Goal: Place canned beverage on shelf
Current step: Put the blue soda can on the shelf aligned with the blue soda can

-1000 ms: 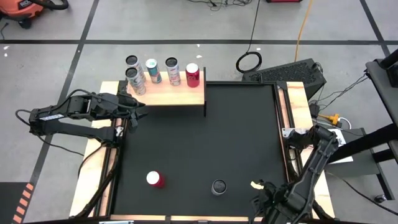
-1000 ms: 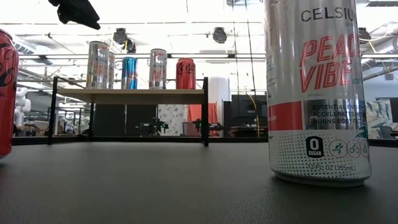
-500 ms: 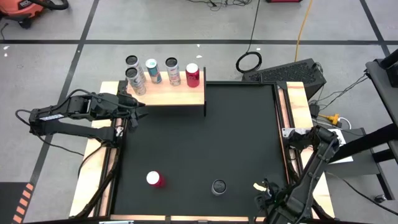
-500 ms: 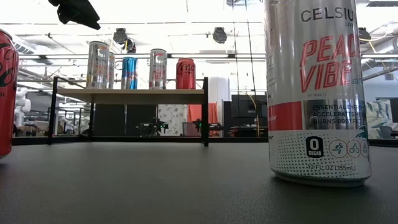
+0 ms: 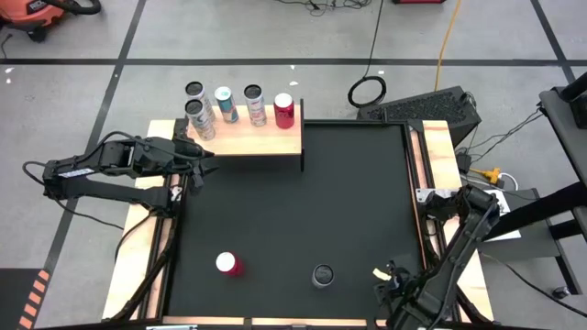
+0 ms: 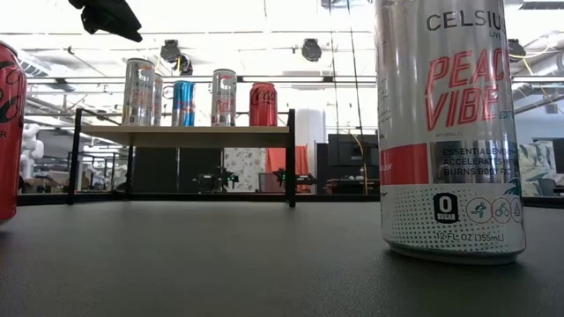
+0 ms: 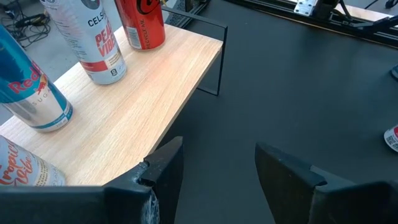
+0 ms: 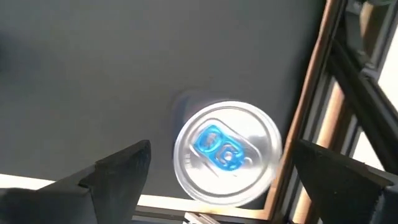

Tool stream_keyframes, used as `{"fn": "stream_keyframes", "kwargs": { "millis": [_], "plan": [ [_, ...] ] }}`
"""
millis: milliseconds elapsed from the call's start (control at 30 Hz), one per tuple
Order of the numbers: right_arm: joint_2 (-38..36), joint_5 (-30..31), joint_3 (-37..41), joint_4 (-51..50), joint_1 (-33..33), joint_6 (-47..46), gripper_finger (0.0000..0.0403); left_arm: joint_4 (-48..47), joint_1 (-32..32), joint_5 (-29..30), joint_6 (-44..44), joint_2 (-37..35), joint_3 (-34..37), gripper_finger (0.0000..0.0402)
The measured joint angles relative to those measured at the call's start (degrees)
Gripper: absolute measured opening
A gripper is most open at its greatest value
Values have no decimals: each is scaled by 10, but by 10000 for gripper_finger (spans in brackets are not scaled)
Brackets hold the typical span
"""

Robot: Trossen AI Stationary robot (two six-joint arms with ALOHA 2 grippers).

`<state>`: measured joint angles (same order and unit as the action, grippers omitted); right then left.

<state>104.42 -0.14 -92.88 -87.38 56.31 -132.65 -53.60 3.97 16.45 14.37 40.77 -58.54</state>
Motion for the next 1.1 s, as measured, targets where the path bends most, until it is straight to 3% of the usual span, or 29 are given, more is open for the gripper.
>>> {"fn": "stream_keyframes", "kwargs": {
  "millis": [367,867,1100],
  "plan": [
    [0,0,53,62,-1,3,365,0,0,0,0,0,0,201],
    [-2,-26,52,64,-4,20,204,0,0,0,2,1,0,201],
    [-22,-28,54,50,-24,48,203,0,0,0,2,1,0,201]
  ]
}}
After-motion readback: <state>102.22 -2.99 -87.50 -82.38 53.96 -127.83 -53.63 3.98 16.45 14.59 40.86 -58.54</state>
